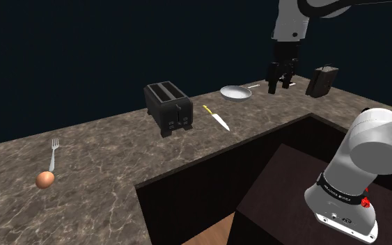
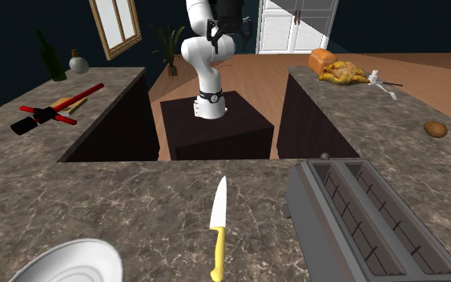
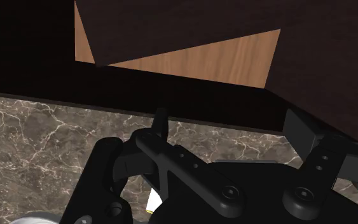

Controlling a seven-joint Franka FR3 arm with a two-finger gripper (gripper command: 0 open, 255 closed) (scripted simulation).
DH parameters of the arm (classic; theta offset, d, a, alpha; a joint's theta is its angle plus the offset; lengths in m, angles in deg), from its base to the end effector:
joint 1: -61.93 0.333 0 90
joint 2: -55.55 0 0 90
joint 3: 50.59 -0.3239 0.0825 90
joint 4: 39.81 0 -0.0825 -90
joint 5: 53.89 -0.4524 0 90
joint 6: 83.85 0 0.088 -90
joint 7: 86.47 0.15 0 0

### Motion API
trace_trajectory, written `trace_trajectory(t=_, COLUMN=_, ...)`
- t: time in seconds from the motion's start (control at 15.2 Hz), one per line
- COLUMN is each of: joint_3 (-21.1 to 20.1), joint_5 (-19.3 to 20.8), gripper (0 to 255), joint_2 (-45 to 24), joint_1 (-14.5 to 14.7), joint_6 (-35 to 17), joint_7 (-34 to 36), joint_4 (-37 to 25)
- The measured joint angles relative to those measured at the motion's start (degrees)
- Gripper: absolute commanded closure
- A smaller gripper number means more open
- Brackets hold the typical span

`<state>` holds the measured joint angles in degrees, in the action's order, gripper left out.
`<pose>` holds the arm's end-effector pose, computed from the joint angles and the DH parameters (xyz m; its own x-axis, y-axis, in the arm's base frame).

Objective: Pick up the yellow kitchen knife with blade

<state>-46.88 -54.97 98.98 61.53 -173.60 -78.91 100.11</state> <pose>0.3653 -0.0242 0.4961 0.9758 -0.1790 -0.1256 -0.1860 -0.9814 -0.0471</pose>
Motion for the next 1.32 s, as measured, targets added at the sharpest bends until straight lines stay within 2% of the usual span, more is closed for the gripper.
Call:
trace_trajectory(t=0.2, joint_3=0.4, joint_5=0.4, gripper=0, joint_2=-2.4, joint_1=-0.1, joint_6=-2.2, joint_7=-0.5, joint_4=-0.1)
trace_trajectory(t=0.66, joint_3=2.4, joint_5=1.7, gripper=0, joint_2=-16.5, joint_1=-0.6, joint_6=-12.1, joint_7=-2.6, joint_4=-3.7)
trace_trajectory(t=1.32, joint_3=5.1, joint_5=1.6, gripper=0, joint_2=-39.2, joint_1=-1.4, joint_6=-22.6, joint_7=-6.3, joint_4=-15.0)
